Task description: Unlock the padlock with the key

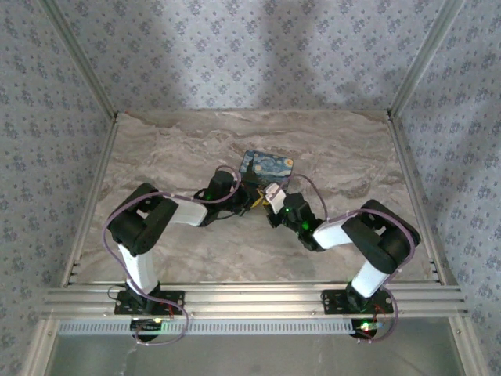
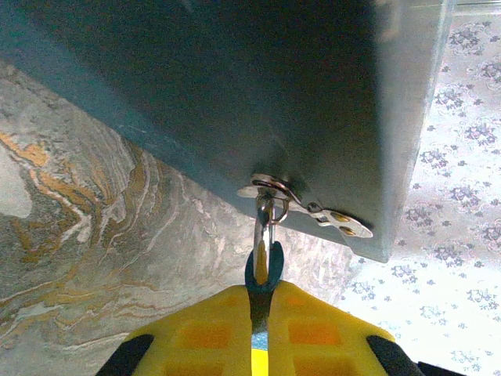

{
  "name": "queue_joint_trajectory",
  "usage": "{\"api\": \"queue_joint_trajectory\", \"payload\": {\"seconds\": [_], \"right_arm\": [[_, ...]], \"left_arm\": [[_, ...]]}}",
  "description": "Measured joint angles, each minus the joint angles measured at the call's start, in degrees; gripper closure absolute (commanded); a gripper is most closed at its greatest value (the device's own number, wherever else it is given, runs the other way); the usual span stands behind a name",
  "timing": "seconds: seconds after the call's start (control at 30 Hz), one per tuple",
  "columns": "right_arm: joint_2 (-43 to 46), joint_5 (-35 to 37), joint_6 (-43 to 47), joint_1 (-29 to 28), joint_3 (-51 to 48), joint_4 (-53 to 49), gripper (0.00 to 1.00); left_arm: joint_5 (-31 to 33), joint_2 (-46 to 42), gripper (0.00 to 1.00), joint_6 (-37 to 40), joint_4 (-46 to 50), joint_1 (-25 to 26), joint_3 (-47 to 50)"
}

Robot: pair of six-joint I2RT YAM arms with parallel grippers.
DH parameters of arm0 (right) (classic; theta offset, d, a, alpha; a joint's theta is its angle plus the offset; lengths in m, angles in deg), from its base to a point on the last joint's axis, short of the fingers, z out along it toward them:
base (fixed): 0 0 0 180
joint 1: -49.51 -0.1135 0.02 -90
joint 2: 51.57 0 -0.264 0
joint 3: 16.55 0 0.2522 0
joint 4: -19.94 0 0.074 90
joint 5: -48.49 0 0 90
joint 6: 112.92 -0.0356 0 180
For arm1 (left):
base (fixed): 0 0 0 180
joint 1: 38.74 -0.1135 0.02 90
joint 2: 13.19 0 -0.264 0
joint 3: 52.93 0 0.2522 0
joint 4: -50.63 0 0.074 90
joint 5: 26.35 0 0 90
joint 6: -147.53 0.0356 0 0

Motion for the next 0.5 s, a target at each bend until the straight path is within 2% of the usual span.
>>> {"api": "queue_joint_trajectory", "payload": {"seconds": [0.5], "right_arm": [[-0.9,-12.3,-11.6,6.1,-1.5,3.6,1.00]], "left_arm": [[0.0,0.0,0.91,0.0,0.0,0.4,0.0]]}}
